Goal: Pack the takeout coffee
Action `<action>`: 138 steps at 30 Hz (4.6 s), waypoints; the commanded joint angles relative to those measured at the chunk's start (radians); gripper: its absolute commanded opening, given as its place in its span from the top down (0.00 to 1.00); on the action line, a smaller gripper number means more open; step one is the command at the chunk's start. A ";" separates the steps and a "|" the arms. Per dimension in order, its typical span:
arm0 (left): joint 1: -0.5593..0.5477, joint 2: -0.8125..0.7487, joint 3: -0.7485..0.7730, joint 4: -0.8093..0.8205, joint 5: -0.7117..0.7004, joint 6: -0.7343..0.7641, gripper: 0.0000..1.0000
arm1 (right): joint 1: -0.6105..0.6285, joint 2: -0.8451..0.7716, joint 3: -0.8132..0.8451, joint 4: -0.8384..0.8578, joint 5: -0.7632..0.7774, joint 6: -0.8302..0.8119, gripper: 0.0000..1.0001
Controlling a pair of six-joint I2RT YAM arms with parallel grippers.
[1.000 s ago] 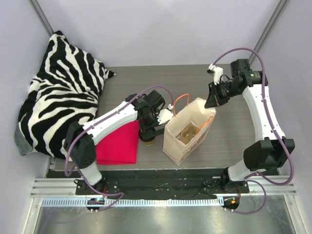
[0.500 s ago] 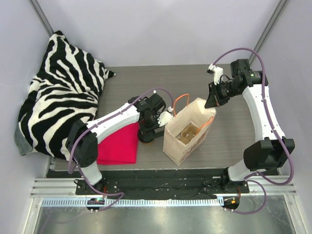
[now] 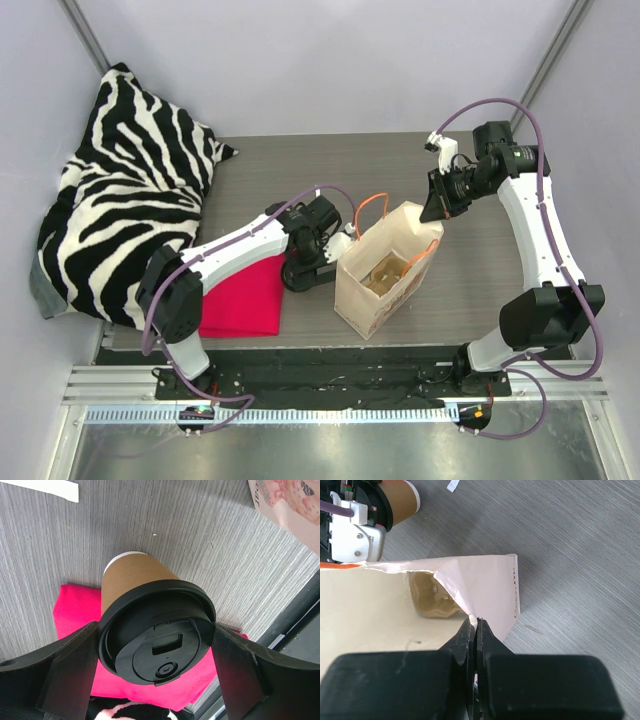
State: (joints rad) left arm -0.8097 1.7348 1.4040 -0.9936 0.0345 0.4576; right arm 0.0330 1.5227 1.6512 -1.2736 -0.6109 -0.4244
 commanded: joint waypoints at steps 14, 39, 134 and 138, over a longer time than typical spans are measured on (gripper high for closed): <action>0.086 0.037 0.194 -0.135 0.162 0.070 0.00 | 0.002 -0.018 0.019 -0.013 -0.006 -0.011 0.99; 0.070 0.066 0.224 -0.163 0.125 -0.066 0.04 | 0.004 -0.019 0.005 -0.012 -0.013 -0.024 0.99; -0.017 -0.159 1.074 -0.378 0.247 -0.114 0.73 | 0.068 0.007 0.070 -0.015 -0.064 0.009 0.99; -0.178 -0.137 1.070 -0.324 0.190 -0.054 0.73 | 0.084 0.010 0.085 -0.029 -0.072 0.000 0.99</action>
State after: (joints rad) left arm -0.8787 1.5650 2.4832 -1.3239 0.2794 0.3229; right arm 0.0986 1.5475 1.6901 -1.3106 -0.6510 -0.4301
